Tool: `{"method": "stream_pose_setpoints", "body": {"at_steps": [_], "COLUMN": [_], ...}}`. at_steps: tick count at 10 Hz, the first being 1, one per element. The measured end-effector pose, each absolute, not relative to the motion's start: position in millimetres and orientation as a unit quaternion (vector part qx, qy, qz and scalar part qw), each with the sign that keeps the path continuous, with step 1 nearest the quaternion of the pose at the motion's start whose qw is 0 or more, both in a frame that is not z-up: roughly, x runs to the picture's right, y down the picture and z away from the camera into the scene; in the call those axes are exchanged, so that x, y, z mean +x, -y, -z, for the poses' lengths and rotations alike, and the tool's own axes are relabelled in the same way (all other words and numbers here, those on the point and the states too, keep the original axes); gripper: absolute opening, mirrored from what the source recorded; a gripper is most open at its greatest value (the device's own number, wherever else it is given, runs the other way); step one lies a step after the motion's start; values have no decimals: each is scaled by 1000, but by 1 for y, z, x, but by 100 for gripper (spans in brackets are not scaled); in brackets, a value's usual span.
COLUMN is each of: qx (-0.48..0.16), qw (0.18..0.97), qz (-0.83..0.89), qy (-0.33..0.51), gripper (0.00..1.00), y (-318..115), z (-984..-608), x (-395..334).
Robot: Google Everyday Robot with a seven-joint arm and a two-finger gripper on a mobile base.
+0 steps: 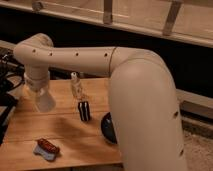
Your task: Place the ceramic cup over the eraser
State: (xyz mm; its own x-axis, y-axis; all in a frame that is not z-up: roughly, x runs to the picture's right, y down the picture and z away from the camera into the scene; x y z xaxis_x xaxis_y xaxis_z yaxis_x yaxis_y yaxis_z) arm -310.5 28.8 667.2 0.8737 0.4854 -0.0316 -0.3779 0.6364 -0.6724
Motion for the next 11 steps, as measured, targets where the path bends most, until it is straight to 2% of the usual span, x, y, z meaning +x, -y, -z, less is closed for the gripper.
{"method": "stream_pose_setpoints", "body": {"at_steps": [3,9,11], "qx": [-342,-286,-267], "qw": [906,918,913], "qz": [-240,-273,-307], "qy": [69,31,29], "gripper": [0,0,0], "y": [-30,29,27], "z": [-672,-626,-623], "x": [-311,-270,-251]}}
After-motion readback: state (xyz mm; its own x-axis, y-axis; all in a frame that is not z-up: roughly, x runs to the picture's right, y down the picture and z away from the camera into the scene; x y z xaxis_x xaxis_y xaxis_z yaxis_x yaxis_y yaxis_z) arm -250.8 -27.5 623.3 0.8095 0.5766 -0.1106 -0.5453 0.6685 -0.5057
